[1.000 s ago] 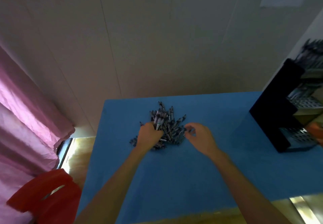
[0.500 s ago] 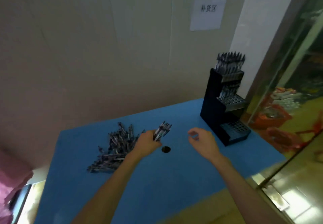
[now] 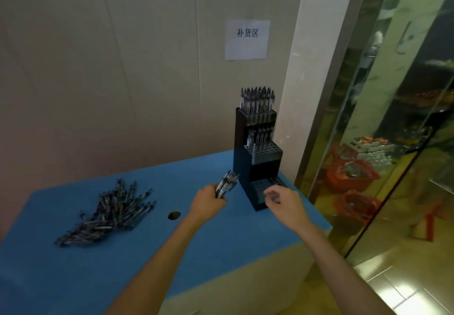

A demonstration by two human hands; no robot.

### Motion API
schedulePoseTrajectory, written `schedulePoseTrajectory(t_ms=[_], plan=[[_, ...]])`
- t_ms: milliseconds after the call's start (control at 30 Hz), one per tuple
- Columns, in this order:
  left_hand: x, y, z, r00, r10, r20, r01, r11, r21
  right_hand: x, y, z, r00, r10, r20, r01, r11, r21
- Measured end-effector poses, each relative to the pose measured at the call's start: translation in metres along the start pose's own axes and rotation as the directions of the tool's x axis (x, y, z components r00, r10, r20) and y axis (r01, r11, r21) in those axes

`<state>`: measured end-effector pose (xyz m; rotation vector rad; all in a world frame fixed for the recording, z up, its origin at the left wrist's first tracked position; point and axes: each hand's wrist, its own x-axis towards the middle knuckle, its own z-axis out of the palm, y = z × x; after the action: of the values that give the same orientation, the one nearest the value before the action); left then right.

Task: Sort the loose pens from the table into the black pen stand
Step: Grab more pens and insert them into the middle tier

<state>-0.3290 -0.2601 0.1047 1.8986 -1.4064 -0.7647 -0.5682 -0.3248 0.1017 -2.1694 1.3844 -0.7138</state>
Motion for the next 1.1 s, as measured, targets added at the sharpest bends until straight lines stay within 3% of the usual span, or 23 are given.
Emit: schedulePoseTrajectory(t_ms=[267, 700, 1100], plan=[[0.013, 0.042, 0.046, 0.999, -0.009, -0.046, 0.009, 1.000, 0.004, 0.026, 0.027, -0.028, 0.998, -0.055, 0.019, 0.054, 0.997, 0.046], [0.096, 0.063, 0.049, 0.984, -0.034, -0.173, 0.028, 0.999, -0.037, 0.139, 0.022, -0.018, 0.974, -0.195, 0.111, 0.172, 0.967, 0.189], [0.165, 0.078, 0.059, 0.984, -0.032, -0.172, 0.007, 0.989, -0.146, 0.212, 0.021, -0.012, 0.963, -0.120, 0.243, -0.033, 0.839, 0.543]])
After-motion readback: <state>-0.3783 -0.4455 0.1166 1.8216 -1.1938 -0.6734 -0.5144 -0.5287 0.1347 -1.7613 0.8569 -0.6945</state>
